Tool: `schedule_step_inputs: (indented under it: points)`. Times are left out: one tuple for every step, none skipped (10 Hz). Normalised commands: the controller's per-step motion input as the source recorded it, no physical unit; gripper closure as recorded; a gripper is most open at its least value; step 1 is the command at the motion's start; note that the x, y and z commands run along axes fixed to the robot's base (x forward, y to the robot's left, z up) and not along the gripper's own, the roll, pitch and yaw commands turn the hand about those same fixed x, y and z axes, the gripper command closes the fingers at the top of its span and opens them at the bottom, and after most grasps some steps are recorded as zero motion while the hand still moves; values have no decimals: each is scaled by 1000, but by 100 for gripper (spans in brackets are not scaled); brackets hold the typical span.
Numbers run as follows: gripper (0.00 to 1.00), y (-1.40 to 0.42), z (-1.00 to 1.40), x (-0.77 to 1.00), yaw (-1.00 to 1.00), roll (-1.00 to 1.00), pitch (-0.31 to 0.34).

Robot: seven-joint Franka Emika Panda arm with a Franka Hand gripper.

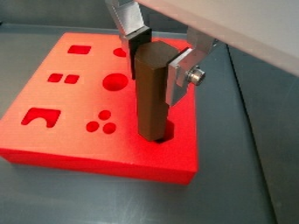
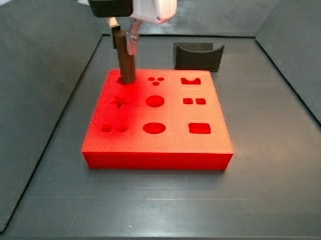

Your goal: Insert the hexagon object.

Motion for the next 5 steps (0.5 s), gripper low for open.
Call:
schedule_step_inputs:
  points:
    - [100, -123, 0, -69, 0, 111, 0]
    - [100, 0, 0, -80, 0, 70, 0]
    - [100, 0, 0, -220, 0, 37, -14]
    - [100, 0, 0, -263, 0, 29, -26]
    - [100, 0, 0, -31, 0, 24, 0]
